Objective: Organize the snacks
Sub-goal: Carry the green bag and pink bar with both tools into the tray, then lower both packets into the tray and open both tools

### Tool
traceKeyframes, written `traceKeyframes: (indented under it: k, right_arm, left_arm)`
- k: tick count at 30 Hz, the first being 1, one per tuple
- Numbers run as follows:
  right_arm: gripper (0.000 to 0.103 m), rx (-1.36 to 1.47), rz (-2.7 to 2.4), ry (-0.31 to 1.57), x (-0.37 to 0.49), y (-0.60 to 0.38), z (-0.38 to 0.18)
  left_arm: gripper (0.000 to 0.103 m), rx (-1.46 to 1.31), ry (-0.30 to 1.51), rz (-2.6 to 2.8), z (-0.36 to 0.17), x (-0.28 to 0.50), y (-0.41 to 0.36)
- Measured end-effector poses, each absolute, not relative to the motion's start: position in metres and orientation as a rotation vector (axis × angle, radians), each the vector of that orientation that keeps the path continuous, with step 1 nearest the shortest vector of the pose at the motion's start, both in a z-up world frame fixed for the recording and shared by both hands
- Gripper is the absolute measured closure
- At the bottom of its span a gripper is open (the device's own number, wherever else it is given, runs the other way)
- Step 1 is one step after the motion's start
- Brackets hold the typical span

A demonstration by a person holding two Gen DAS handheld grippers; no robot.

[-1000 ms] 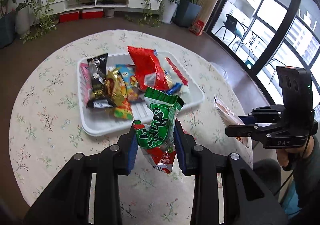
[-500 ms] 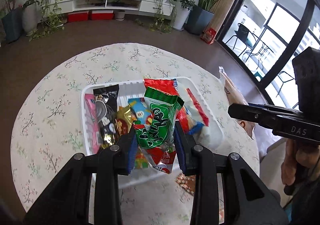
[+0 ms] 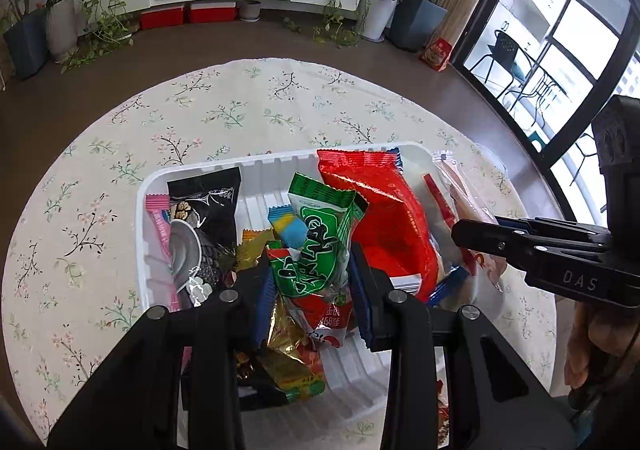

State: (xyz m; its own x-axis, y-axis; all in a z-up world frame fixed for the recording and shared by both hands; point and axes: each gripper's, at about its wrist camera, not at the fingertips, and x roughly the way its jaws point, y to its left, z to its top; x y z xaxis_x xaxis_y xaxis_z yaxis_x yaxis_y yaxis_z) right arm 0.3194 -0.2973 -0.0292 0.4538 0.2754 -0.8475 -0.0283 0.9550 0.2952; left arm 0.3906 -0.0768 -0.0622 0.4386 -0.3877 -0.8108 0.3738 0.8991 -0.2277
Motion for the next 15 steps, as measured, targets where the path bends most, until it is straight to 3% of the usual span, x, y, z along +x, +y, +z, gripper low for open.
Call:
traceKeyframes:
  k: [15]
  right_arm:
    - [0.077, 0.210, 0.169, 1.107, 0.333, -0.286, -0.044]
  left_arm:
    - [0.066, 0.007, 1.022, -0.471, -0.081, 0.398, -0.084]
